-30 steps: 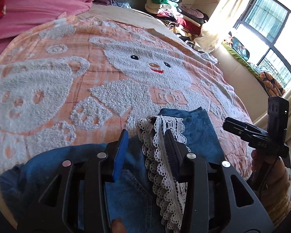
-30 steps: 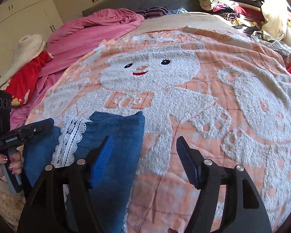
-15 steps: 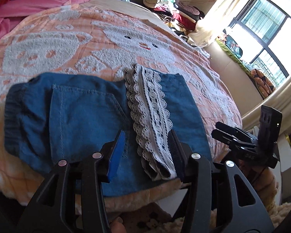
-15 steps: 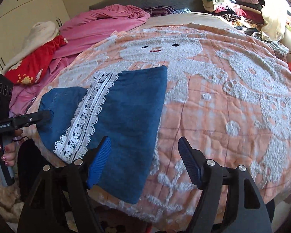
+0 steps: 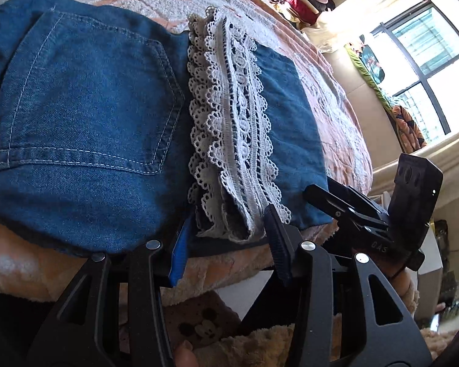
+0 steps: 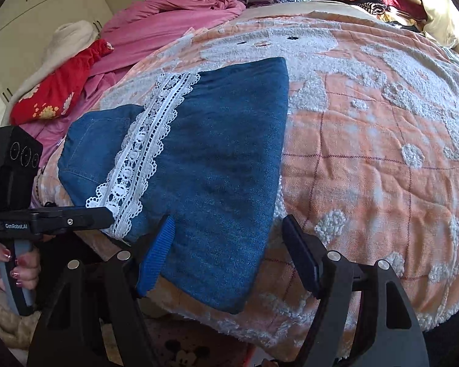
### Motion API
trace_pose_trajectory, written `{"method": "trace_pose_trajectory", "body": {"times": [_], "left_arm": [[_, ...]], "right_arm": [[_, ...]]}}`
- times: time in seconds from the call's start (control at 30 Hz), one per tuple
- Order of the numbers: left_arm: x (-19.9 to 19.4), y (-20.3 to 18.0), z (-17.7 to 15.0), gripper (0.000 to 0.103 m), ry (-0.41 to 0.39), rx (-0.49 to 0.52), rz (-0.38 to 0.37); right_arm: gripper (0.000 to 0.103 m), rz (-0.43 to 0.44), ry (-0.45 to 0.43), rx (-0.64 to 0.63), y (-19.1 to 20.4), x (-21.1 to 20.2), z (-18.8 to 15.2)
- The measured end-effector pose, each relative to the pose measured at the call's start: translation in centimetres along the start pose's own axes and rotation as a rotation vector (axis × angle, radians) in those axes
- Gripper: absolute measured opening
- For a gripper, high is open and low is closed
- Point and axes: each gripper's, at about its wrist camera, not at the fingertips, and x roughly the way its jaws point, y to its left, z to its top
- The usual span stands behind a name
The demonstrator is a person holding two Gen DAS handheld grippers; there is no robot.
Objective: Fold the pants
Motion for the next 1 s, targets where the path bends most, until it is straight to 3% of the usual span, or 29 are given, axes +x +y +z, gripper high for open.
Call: {"method": "trace_pose_trajectory", "body": {"times": [0.07,0.1,0.17,0.2,0.23,0.37,0.53,0.77,1.0], "left_arm": [[0.1,0.0,0.1,0.034,-0.015,-0.019,0.007],[0.1,0.0,0.1,0.027,-0.023,-0.023,0.021],[0.0,-0.1,0.1,0.021,-0.031,-0.030,0.035],[-0.2,-0.4,0.1,0.018,-0.032,-0.016,0.045],[-0.5,-0.8,0.2,0.015,-0.030,0.006,0.052],[-3.1,-2.5,0.0,0.013,-0.081,0.135,0.142],[-1.3,-1.9,0.1,0.016,-0.040,0.154,0.246],[-1.2,-2.3,0.1,0.021,-0.053,0.178,0.269],[-1.4,-2.7,0.0,0.029,-0.068,0.188,0.282]], "right_arm": [[0.071,0.002,-0.006,0.001,0.0,-0.1,-0.1],[0.070,-0.001,-0.006,-0.001,0.1,-0.1,-0.1],[0.059,-0.015,-0.001,-0.009,0.2,-0.2,-0.1],[0.046,-0.009,0.002,-0.014,0.4,-0.2,0.0],[0.040,0.002,0.006,-0.013,0.5,-0.4,0.0],[0.040,-0.017,0.001,-0.066,1.8,-1.0,-0.2],[0.042,-0.063,0.021,-0.086,2.3,-0.1,-0.7],[0.054,-0.106,0.013,-0.073,2.2,-0.9,-0.9],[0.063,-0.163,-0.085,-0.105,3.5,-3.9,-0.4]]}}
